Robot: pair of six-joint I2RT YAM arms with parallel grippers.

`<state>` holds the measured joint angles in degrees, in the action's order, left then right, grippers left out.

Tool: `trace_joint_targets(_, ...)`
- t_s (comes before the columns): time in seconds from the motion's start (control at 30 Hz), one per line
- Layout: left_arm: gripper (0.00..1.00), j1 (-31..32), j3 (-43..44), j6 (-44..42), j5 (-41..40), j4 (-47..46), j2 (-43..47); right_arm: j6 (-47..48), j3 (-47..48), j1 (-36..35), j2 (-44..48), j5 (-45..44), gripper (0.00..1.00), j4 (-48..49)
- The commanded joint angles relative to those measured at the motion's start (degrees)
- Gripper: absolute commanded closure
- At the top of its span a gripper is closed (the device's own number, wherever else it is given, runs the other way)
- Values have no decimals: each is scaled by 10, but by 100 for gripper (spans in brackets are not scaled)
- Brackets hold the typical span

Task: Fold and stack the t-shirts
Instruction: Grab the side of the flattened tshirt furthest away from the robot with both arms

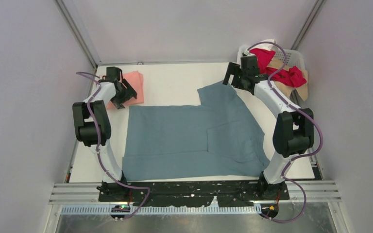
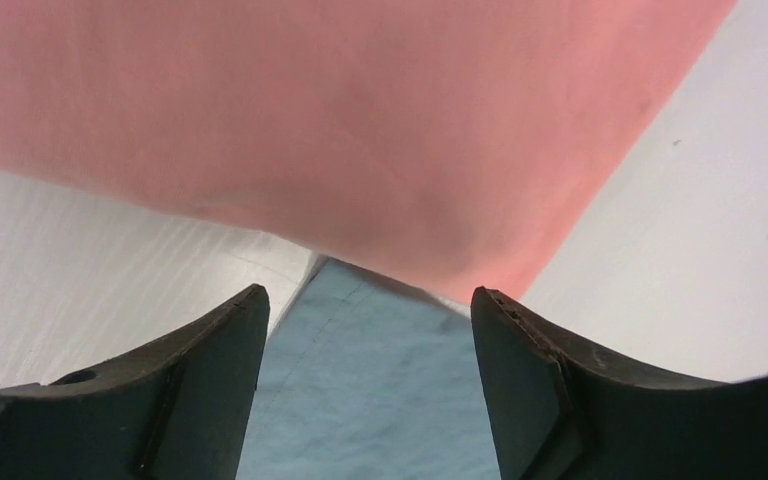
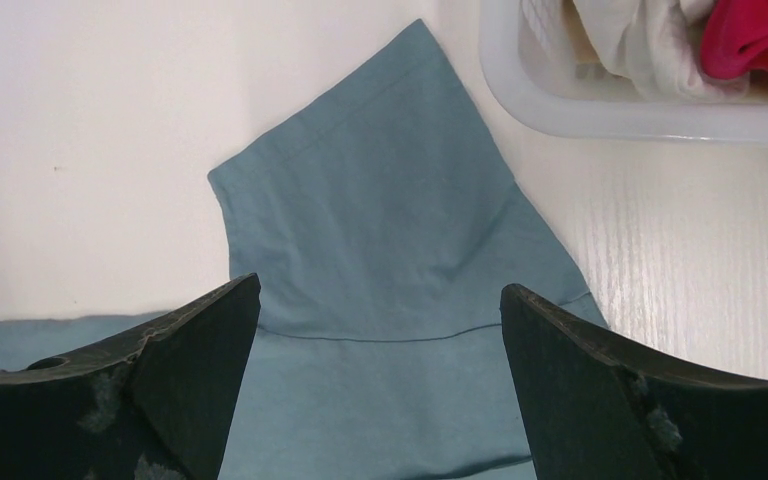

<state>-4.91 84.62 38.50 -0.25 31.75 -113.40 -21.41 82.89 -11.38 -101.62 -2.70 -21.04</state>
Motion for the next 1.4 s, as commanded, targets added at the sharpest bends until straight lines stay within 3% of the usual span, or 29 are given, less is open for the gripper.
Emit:
trace_joint_targets(0.0, 21, 4, -4, -2, -29, 38, 8, -7, -8, 4, 44, -6, 5, 24)
trace_joint_targets(0.23, 16, 5, -2, -13, -27, 79, -1, -9, -45, 5, 55, 6, 5, 45)
trace_joint_targets(0.5, 16, 5, 19, -65, 0, 90, -14, -2, -142, 2, 84, 129, 5, 130)
trace_joint_targets(0.73, 16, 6, 70, -135, 46, 118, -41, 42, -199, -82, 87, 146, 5, 184)
trace_joint_targets(0.97, 17, 1, 125, -216, 128, 161, -78, 29, -214, -93, 93, 142, 5, 206)
trace_joint_targets(1.13, 19, 2, 111, -210, 127, 151, -70, 47, -226, -97, 108, 129, 5, 206)
trace_joint_targets(1.37, 18, 2, 113, -202, 121, 156, -70, 39, -198, -203, 34, 160, 5, 218)
